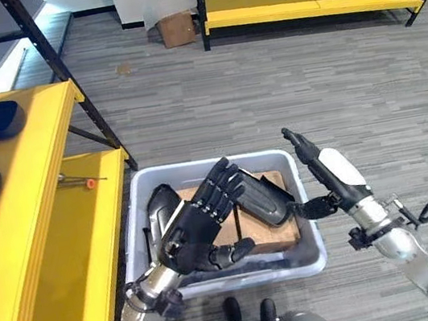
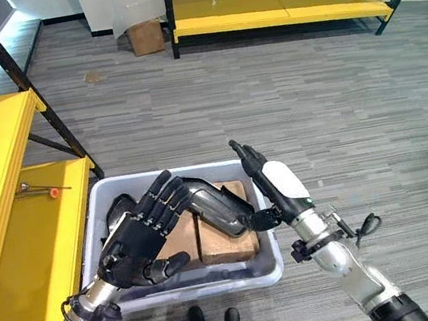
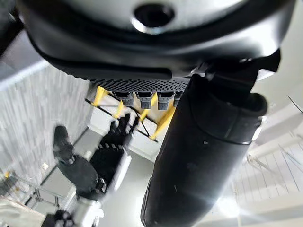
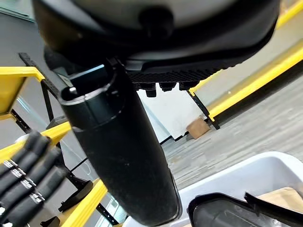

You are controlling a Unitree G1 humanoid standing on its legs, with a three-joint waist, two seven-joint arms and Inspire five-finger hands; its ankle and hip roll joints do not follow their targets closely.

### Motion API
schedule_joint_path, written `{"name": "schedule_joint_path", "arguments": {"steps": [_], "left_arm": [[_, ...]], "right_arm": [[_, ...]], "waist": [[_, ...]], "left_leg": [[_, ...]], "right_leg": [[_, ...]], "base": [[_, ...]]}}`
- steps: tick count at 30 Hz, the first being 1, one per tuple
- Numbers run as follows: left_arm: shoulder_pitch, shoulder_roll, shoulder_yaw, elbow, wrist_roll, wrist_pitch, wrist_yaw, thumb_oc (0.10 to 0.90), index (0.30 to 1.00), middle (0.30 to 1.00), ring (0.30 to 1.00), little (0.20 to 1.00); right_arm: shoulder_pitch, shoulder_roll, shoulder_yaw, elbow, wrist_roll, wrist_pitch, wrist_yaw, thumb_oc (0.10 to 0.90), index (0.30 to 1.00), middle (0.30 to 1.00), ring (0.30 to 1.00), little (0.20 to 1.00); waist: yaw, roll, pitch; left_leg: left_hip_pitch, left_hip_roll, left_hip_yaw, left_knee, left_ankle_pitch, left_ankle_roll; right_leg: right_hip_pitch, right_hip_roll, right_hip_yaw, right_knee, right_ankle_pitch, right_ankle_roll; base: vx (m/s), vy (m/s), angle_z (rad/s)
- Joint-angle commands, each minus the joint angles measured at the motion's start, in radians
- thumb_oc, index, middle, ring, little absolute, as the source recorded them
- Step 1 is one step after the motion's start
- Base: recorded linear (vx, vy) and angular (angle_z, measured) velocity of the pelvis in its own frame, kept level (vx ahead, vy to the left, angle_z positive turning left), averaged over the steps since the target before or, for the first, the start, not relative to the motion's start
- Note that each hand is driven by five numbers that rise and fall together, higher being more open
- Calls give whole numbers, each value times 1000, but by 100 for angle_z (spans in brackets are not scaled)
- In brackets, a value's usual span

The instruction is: Move parts from the plastic box to the shelf.

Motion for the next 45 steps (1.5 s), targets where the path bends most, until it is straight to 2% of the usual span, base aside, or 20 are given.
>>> {"name": "schedule_joint_path", "arguments": {"steps": [1,4,5,7,9,12,14,16,17,20,23,25,26,28,31,33,38,44,45], "left_arm": [[-14,-13,43,-116,-67,-35,-123,900,1000,1000,1000,1000],[-2,-7,43,-123,-92,-29,-119,900,1000,1000,1000,1000],[3,-5,47,-124,-97,-33,-101,900,1000,1000,1000,1000],[3,-17,40,-124,-129,-18,-136,900,1000,1000,1000,1000],[15,-16,35,-125,-93,-28,-127,900,1000,1000,1000,1000],[34,-5,32,-133,-106,-28,-102,900,1000,1000,1000,1000],[39,17,28,-139,-116,-34,-96,900,1000,1000,1000,1000],[37,25,28,-146,-120,-26,-85,900,1000,1000,1000,1000],[29,35,24,-151,-111,-19,-66,900,1000,1000,1000,1000],[6,64,14,-154,-127,-7,-74,900,1000,1000,1000,1000],[-56,113,12,-146,-144,-17,-86,900,1000,1000,1000,1000],[-65,119,13,-144,-148,-18,-87,900,1000,1000,1000,1000],[-108,153,9,-142,-166,-30,-82,900,1000,1000,1000,1000],[-152,167,4,-140,-168,-34,-80,900,1000,1000,1000,1000],[-198,181,-17,-141,-158,-35,-63,900,1000,1000,1000,1000],[-229,195,-31,-149,-161,-37,-64,900,1000,1000,1000,1000],[-268,216,-47,-175,-157,-42,-47,900,1000,1000,1000,1000],[-267,222,-33,-191,-153,-38,-62,900,1000,1000,1000,1000],[-258,228,-21,-203,-176,-44,-64,900,1000,1000,1000,1000]], "right_arm": [[-75,2,-37,-18,-27,-114,-48,900,1000,1000,1000,1000],[-80,-2,-41,-52,-12,-108,0,900,1000,1000,1000,1000],[-93,-23,-31,-88,-6,-75,23,900,1000,1000,1000,1000],[-99,-36,-15,-97,-2,-63,11,900,1000,1000,1000,1000],[-98,-44,-22,-91,8,-63,24,900,1000,1000,1000,1000],[-83,-61,-25,-112,-6,-76,47,900,1000,1000,1000,1000],[-92,-78,-3,-100,-85,-131,37,900,1000,1000,1000,1000],[-102,-94,7,-99,-105,-129,30,900,1000,1000,1000,1000],[-124,-111,27,-84,-148,-96,18,900,1000,1000,1000,1000],[-197,-136,82,7,-189,-110,-44,900,1000,1000,1000,1000],[-332,-151,130,100,-210,-94,-104,900,1000,1000,1000,1000],[-354,-153,139,114,-210,-94,-114,900,1000,1000,1000,1000],[-444,-161,165,161,-202,-90,-137,900,1000,1000,1000,1000],[-528,-165,204,224,-229,-91,-178,900,1000,1000,1000,1000],[-617,-179,261,291,-281,-89,-236,900,1000,1000,1000,1000],[-677,-203,303,324,-313,-62,-258,900,1000,1000,1000,1000],[-765,-239,374,401,-325,-25,-276,900,1000,1000,1000,1000],[-796,-268,404,444,-311,0,-272,900,1000,1000,1000,1000],[-773,-283,383,429,-291,-1,-282,900,1000,1000,1000,1000]], "waist": [[20,-4,-73],[20,-14,-74],[31,-21,-81],[35,-24,-85],[34,-21,-90],[34,-15,-98],[42,-9,-100],[45,-7,-98],[52,-5,-93],[68,0,-70],[83,9,-4],[84,11,6],[90,17,47],[98,29,91],[105,45,132],[112,57,160],[123,67,183],[129,69,183],[120,71,183]], "left_leg": [[-1,61,-87,62,-101,-32],[11,73,-89,44,-99,-48],[6,79,-79,27,-89,-59],[3,90,-67,-4,-69,-71],[14,101,-60,-31,-55,-80],[32,120,-39,-69,-35,-94],[41,142,-9,-93,-18,-110],[41,144,-5,-92,-18,-112],[36,144,-4,-90,-18,-110],[17,145,-11,-87,-14,-108],[-38,142,-15,-80,-5,-109],[-46,141,-15,-79,-3,-109],[-81,135,-9,-82,7,-108],[-126,123,-8,-80,19,-104],[-180,113,-15,-74,32,-103],[-226,103,-21,-71,44,-102],[-316,88,-32,-49,59,-102],[-377,81,-36,-45,69,-105],[-388,79,-35,-51,72,-106]], "right_leg": [[24,-61,56,-93,73,87],[54,-59,60,-181,97,90],[69,-65,48,-245,122,92],[84,-67,46,-299,141,91],[99,-73,39,-325,153,94],[117,-90,8,-354,164,105],[127,-105,-38,-358,160,113],[127,-109,-49,-353,155,115],[124,-114,-55,-344,151,116],[109,-113,-58,-331,145,115],[58,-107,-62,-314,146,113],[51,-106,-63,-313,148,112],[16,-102,-65,-311,155,111],[-24,-96,-67,-306,160,107],[-75,-92,-65,-292,163,103],[-118,-90,-69,-279,165,99],[-202,-85,-90,-241,161,89],[-262,-85,-100,-237,169,87],[-278,-88,-96,-240,173,91]], "base": [[18,-250,55],[62,-253,45],[1,-193,37],[0,-182,19],[64,-105,4],[74,-56,-7],[48,-28,-12],[38,-30,-7],[42,-59,-5],[-15,-105,-1],[-196,-131,5],[-164,-70,2],[-271,-91,9],[-266,-94,10],[-136,-78,6],[-126,-69,4],[-81,-64,2],[-55,-24,2],[-69,40,0]]}}
